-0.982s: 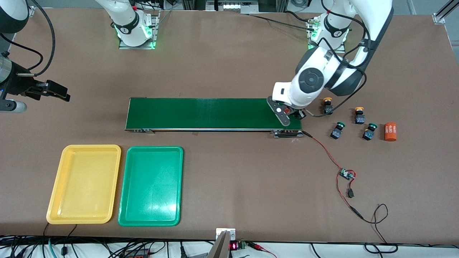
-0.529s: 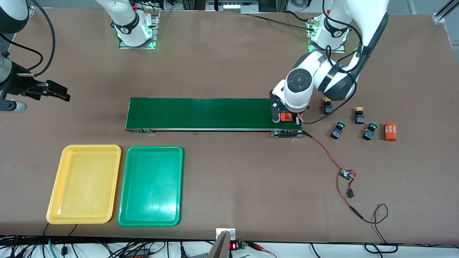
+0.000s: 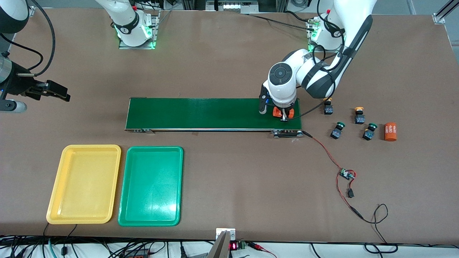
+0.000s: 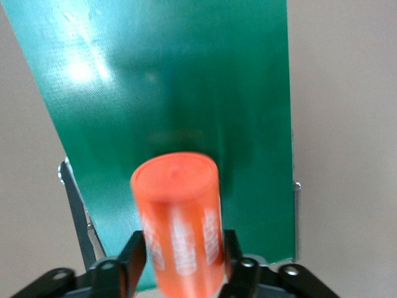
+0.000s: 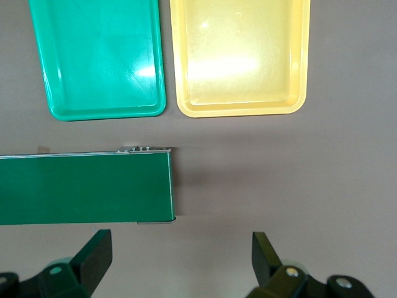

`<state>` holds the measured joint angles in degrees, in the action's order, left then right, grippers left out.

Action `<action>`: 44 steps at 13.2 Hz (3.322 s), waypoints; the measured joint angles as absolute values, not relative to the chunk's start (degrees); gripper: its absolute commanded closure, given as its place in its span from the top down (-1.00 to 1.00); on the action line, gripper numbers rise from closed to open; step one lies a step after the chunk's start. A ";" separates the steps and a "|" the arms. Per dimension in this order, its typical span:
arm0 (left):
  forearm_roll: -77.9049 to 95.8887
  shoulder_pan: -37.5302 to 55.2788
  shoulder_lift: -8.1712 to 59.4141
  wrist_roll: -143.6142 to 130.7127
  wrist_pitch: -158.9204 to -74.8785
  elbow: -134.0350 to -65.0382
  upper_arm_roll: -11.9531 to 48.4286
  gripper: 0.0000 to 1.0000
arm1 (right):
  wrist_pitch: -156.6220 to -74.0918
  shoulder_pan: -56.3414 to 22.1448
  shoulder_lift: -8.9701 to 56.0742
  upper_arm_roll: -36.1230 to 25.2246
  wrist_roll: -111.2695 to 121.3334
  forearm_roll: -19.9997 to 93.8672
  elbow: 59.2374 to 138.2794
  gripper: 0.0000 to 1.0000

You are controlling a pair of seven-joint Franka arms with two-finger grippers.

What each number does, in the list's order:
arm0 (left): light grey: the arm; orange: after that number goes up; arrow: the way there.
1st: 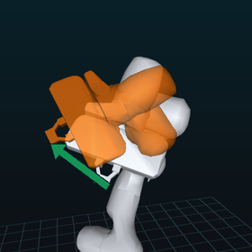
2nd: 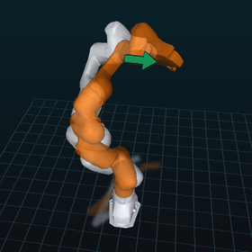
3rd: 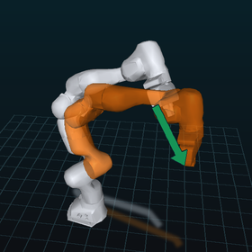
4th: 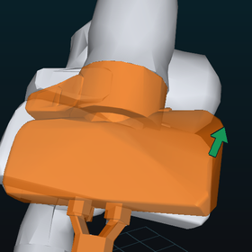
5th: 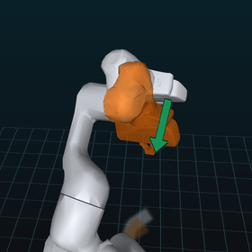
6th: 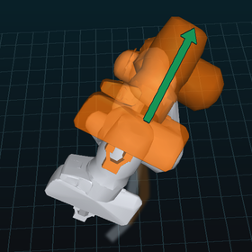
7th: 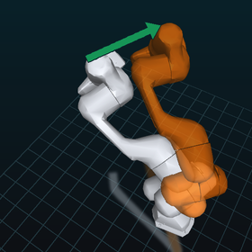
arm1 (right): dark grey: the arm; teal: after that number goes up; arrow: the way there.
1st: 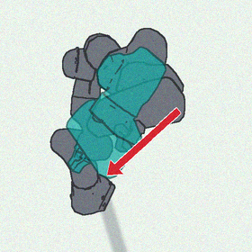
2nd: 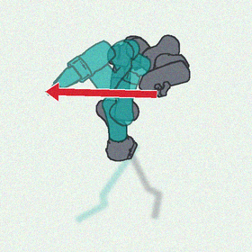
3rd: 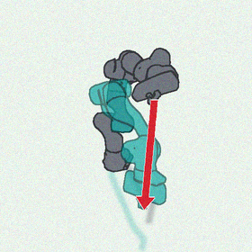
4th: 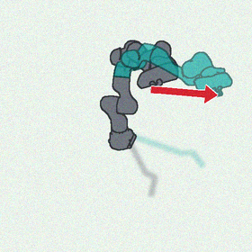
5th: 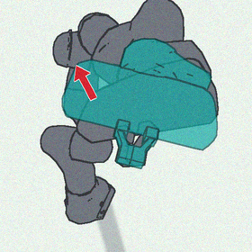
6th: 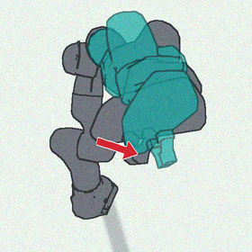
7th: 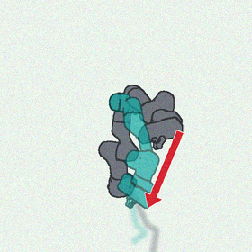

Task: Sort buttons by color to trays
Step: 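Open the left gripper to release the battery onto the belt, then move the left gripper back and grasp the second orange battery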

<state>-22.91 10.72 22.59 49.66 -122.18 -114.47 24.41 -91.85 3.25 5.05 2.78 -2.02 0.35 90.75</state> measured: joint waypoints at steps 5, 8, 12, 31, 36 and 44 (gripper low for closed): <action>-22.91 7.63 17.58 49.64 -122.41 -113.98 23.85 1.00 | -91.85 3.19 5.06 2.88 -1.99 0.35 90.76 1.00; -22.87 -2.93 14.80 49.98 -122.36 -114.00 22.75 1.00 | -91.85 3.17 5.07 2.94 -1.99 0.35 90.76 1.00; -16.38 -15.41 15.54 47.76 -122.55 -114.26 20.68 1.00 | -92.10 3.14 5.07 2.95 -1.99 0.35 90.76 1.00; -13.22 -33.49 29.54 24.07 -134.34 -114.45 10.81 0.81 | -92.17 3.21 5.08 2.93 -1.99 0.35 90.77 1.00; -13.23 -33.49 29.97 24.08 -135.93 -114.40 10.82 -0.99 | -92.17 3.19 5.08 2.93 -1.99 0.35 90.78 1.00; -13.51 -31.00 21.81 39.42 -132.24 -112.71 15.57 -1.00 | -92.16 3.20 5.12 2.93 -1.98 0.35 91.00 1.00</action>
<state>-13.51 -31.00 21.81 39.42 -132.24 -112.71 15.57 -92.16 3.20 5.12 2.93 -1.98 0.35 91.00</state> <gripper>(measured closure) 0.511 0.000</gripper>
